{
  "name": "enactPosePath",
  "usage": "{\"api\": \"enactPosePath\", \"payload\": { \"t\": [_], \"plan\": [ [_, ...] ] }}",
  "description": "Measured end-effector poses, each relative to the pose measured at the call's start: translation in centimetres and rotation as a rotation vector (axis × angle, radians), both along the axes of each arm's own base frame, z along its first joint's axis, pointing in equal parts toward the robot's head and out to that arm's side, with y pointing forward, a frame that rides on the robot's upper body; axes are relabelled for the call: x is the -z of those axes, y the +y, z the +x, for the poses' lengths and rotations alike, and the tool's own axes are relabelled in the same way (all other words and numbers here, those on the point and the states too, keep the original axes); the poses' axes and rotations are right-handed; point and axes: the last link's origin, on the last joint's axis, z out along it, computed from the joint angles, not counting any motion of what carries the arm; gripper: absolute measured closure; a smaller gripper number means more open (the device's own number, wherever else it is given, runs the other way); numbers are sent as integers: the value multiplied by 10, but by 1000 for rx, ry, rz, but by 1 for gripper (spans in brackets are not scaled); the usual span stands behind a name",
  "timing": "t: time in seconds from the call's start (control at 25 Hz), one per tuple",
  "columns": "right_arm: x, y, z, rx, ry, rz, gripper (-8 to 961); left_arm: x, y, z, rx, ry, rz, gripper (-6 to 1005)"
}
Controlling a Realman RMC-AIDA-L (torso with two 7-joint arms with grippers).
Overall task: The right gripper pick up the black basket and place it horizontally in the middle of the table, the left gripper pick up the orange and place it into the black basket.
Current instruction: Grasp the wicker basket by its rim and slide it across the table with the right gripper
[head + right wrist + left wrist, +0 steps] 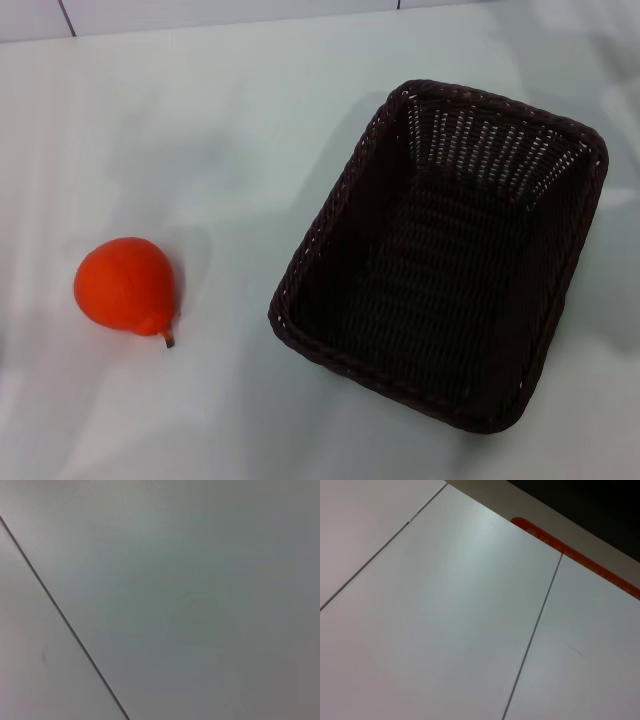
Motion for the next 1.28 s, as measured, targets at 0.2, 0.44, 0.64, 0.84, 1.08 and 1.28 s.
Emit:
{"api": "enactPosePath", "payload": {
  "t": [0.2, 0.44, 0.64, 0.84, 1.08, 1.28],
  "plan": [
    [1, 1, 1, 12, -3, -4, 214, 0, 0, 0, -1, 0, 0, 139],
    [4, 2, -3, -10, -33, -34, 220, 0, 0, 0, 0, 0, -1, 140],
    [5, 15, -26, -149, -189, -234, 226, 0, 1, 0, 3, 2, -1, 140],
    [-16, 27, -55, -250, -457, -535, 231, -1, 3, 1, 7, 6, 0, 139],
    [-49, 20, -85, -189, -842, -826, 238, -2, 5, 2, 12, 10, 2, 139],
    [-62, 9, -105, -129, -1085, -982, 244, -3, 7, 2, 14, 10, 0, 140]
  ]
}}
